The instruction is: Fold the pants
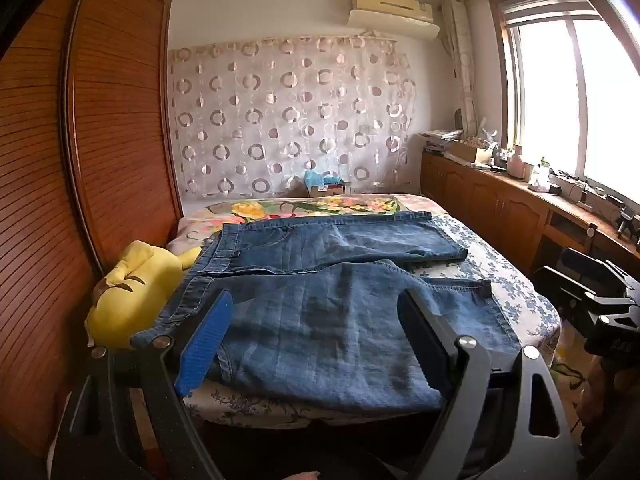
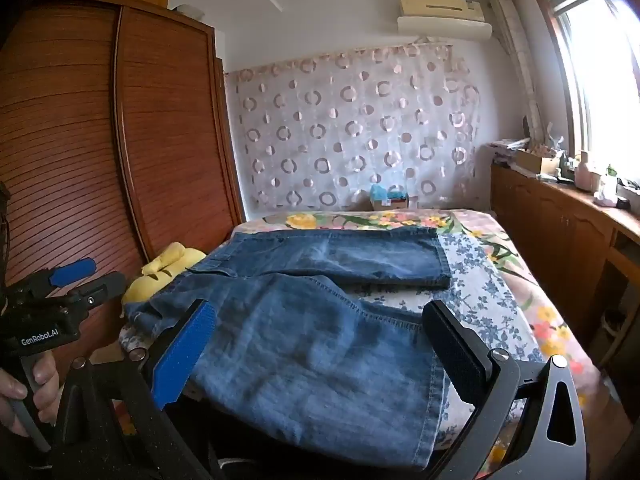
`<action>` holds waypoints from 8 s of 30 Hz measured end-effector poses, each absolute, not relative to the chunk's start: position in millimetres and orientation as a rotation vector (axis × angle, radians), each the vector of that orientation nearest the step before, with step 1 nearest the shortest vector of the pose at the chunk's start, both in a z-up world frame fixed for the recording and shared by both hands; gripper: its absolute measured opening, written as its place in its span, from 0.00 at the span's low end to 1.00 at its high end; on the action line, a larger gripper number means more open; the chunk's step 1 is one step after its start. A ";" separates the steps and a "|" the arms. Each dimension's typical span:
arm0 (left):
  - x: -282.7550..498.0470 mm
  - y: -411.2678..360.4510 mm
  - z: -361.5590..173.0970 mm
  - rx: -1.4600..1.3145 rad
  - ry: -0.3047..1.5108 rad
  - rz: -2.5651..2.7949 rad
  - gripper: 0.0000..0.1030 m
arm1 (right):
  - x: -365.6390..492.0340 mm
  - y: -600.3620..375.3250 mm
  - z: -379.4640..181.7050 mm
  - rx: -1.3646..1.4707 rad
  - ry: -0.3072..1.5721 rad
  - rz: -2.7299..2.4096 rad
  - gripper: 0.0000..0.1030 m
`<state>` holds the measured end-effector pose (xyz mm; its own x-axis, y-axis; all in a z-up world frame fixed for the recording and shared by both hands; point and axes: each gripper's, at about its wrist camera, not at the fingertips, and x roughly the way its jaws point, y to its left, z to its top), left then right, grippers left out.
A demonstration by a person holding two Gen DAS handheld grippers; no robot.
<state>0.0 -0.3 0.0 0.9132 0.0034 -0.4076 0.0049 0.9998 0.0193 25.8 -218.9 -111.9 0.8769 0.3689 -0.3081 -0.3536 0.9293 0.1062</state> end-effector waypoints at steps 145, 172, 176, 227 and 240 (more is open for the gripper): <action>57.7 169.1 -99.2 -0.159 0.627 0.140 0.72 | 61.1 -253.3 -139.0 -0.080 0.708 0.309 0.82; 101.5 229.6 -150.5 -0.279 0.709 0.211 0.39 | 69.2 -240.1 -139.6 -0.140 0.705 0.323 0.43; 97.8 225.5 -141.8 -0.276 0.672 0.205 0.25 | 75.7 -241.5 -138.1 -0.129 0.712 0.321 0.13; 98.0 189.5 -81.1 -0.181 0.577 0.130 0.15 | 131.8 -254.5 -154.2 -0.071 0.696 0.410 0.45; 87.6 188.9 -53.2 -0.181 0.491 0.117 0.14 | 96.0 -285.1 -123.8 0.011 0.561 0.419 0.02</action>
